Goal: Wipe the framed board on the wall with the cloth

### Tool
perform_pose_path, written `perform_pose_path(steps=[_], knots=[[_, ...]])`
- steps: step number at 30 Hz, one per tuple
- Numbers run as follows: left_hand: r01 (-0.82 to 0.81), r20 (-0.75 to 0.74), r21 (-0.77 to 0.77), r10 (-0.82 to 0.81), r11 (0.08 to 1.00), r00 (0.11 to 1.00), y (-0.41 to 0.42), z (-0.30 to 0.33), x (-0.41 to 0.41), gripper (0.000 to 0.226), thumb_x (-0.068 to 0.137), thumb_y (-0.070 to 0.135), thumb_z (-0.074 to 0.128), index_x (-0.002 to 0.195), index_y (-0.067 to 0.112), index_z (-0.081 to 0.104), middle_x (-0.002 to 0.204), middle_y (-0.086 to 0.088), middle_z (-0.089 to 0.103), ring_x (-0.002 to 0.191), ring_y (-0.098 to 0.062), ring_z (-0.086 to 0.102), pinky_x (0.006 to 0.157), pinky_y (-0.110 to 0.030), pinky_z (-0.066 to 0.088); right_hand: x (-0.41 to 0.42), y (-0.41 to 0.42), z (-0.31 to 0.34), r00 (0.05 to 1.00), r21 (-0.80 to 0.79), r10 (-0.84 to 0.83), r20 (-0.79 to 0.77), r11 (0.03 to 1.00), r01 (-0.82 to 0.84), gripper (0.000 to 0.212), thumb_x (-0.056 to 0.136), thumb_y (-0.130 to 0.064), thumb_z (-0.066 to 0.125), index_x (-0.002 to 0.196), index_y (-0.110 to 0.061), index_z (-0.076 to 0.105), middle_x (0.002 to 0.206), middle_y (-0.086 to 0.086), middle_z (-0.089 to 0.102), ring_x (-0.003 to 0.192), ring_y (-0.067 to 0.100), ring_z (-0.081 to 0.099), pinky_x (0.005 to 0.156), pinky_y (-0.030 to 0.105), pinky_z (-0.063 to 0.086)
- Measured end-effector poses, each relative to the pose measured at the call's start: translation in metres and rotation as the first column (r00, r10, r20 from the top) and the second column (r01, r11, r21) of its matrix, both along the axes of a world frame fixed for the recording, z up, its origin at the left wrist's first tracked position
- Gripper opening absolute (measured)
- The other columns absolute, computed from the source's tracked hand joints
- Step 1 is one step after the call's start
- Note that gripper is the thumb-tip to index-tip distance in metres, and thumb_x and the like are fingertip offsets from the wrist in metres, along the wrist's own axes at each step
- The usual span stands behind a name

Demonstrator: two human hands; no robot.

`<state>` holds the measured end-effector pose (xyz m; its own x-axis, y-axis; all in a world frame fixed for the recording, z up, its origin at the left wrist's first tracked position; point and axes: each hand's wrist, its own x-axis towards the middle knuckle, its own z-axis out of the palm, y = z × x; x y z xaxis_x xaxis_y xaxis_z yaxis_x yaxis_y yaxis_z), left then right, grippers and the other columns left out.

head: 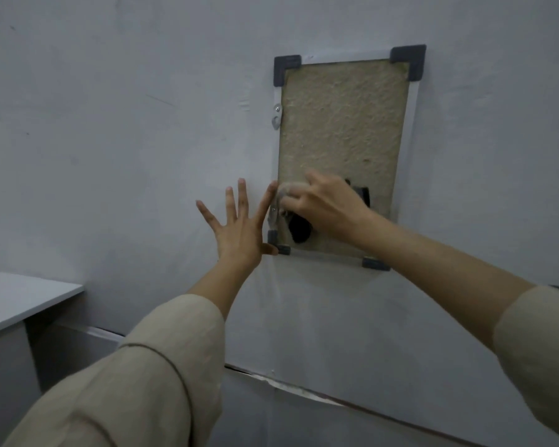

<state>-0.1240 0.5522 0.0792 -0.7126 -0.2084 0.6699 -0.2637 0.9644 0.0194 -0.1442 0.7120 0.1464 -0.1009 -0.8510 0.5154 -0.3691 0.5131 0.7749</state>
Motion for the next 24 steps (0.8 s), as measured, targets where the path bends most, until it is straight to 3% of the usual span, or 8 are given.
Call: perform_pose_path(steps=[4,6,10,13,16,19,22,24], knots=[[0.002,-0.004,-0.001,-0.002,1.000,1.000,0.000,0.000,0.001,0.116,0.073,0.062,0.061,0.130,0.043,-0.039,0.153,-0.012,-0.027,0.142,-0.034,-0.018,0.094,-0.075,-0.014,0.008,0.009,-0.036,0.995,0.326,-0.023,0.098,0.945,-0.010,0.016,0.088,-0.014,0.057,0.100,-0.017,0.067,0.101,0.002,0.068,0.078,0.020,0.059,0.051,0.028,0.042],[0.008,-0.011,0.009,-0.008,1.000,1.000,-0.001,0.000,-0.001,0.117,0.072,0.063,0.061,0.130,0.043,-0.038,0.153,-0.012,-0.027,0.142,-0.034,-0.019,0.093,-0.075,-0.015,0.011,0.005,-0.026,0.995,0.343,-0.046,0.085,0.939,0.014,0.021,0.094,-0.013,0.048,0.111,-0.016,0.061,0.110,0.004,0.065,0.089,0.023,0.058,0.058,0.030,0.044],[0.015,-0.005,0.000,-0.015,1.000,1.000,-0.002,-0.001,-0.001,0.117,0.073,0.061,0.061,0.129,0.043,-0.040,0.153,-0.012,-0.027,0.142,-0.034,-0.019,0.094,-0.075,-0.015,0.009,0.000,0.036,0.998,0.104,-0.056,0.011,0.993,0.055,0.030,0.101,-0.017,0.032,0.125,-0.014,0.050,0.122,0.005,0.059,0.094,0.022,0.052,0.066,0.028,0.038],[0.016,-0.006,-0.013,-0.016,1.000,1.000,-0.002,-0.001,-0.001,0.117,0.073,0.062,0.060,0.128,0.042,-0.041,0.152,-0.012,-0.028,0.141,-0.034,-0.021,0.094,-0.074,-0.016,0.006,-0.001,0.076,0.994,-0.138,-0.108,-0.013,0.985,0.105,0.026,0.099,-0.014,0.039,0.120,-0.010,0.054,0.110,0.009,0.063,0.082,0.022,0.044,0.064,0.030,0.035],[0.018,-0.012,0.000,-0.018,1.000,1.000,-0.003,-0.001,-0.002,0.118,0.073,0.063,0.060,0.126,0.042,-0.043,0.152,-0.012,-0.030,0.141,-0.034,-0.022,0.094,-0.074,-0.017,0.013,-0.006,0.073,0.993,-0.247,-0.103,0.056,0.962,0.114,0.025,0.095,-0.009,0.044,0.118,-0.009,0.056,0.109,0.009,0.063,0.092,0.026,0.051,0.064,0.031,0.035],[0.014,-0.005,-0.001,-0.014,1.000,1.000,-0.001,-0.001,-0.001,0.119,0.072,0.063,0.061,0.126,0.042,-0.043,0.152,-0.012,-0.028,0.141,-0.034,-0.021,0.093,-0.075,-0.017,0.020,-0.005,0.030,0.989,-0.009,-0.043,0.142,0.999,0.045,0.030,0.097,-0.014,0.041,0.125,-0.015,0.052,0.122,0.004,0.057,0.098,0.021,0.052,0.067,0.025,0.033],[0.022,-0.025,0.003,-0.022,1.000,0.999,0.000,-0.001,-0.001,0.118,0.072,0.062,0.061,0.130,0.042,-0.039,0.153,-0.012,-0.027,0.141,-0.033,-0.020,0.092,-0.074,-0.017,0.015,0.007,-0.015,0.979,0.260,-0.106,0.175,0.964,0.058,0.025,0.092,-0.011,0.050,0.114,-0.017,0.060,0.123,-0.001,0.060,0.088,0.021,0.055,0.057,0.026,0.038],[0.018,-0.020,0.003,-0.018,1.000,1.000,0.000,-0.001,-0.001,0.117,0.073,0.061,0.061,0.130,0.041,-0.039,0.153,-0.012,-0.027,0.141,-0.033,-0.021,0.093,-0.074,-0.017,0.012,0.009,-0.018,0.978,0.274,-0.130,0.162,0.958,0.082,0.021,0.088,-0.011,0.058,0.107,-0.019,0.064,0.116,-0.004,0.065,0.080,0.019,0.056,0.050,0.025,0.037]])
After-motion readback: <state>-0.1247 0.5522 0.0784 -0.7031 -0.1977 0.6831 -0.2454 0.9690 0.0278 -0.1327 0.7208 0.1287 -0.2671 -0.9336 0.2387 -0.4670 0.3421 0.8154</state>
